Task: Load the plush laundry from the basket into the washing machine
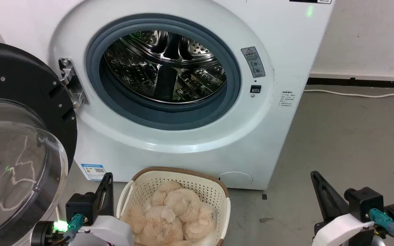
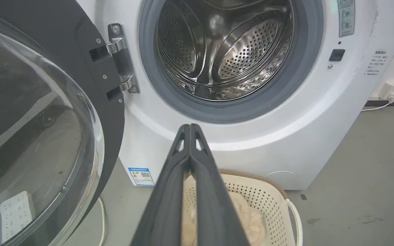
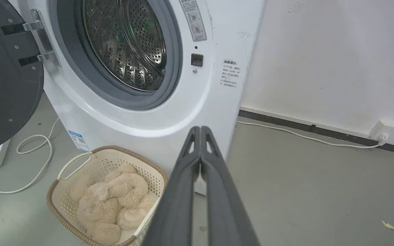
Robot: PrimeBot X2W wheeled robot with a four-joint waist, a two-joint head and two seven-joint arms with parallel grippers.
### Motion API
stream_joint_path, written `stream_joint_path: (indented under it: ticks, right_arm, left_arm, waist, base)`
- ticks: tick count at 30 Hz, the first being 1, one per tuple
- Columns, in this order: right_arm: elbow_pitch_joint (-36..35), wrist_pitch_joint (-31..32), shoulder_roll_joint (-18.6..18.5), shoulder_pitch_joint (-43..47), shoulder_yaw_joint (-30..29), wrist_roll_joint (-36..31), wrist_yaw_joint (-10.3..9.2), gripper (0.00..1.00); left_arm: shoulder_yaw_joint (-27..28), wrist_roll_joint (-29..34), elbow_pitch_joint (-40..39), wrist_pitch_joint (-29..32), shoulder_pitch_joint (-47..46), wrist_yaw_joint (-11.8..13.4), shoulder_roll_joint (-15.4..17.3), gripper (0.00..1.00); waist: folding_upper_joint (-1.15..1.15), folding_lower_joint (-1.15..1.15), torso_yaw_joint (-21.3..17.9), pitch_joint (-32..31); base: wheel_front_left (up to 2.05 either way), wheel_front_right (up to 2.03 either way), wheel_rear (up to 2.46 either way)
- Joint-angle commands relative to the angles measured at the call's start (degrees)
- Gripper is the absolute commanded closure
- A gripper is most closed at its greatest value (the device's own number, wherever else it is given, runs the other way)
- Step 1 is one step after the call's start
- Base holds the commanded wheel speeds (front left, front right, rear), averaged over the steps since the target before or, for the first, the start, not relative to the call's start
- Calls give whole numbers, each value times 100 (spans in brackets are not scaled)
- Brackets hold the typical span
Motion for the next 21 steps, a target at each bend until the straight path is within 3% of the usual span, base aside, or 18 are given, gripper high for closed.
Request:
stream_joint_path:
  ticks: [1,21]
  right_arm:
    - [-24,2,23,-68,-8,-43,3,100]
    - [-24,2,23,-68,-8,-43,3,100]
  left_arm:
    - [14,10,-27,2,-86,-32,-1,100]
    - [14,10,-27,2,-86,-32,-1,100]
  waist:
    - [0,0,0,0]
    - [0,0,0,0]
  base:
    - [0,0,0]
    - [0,0,0]
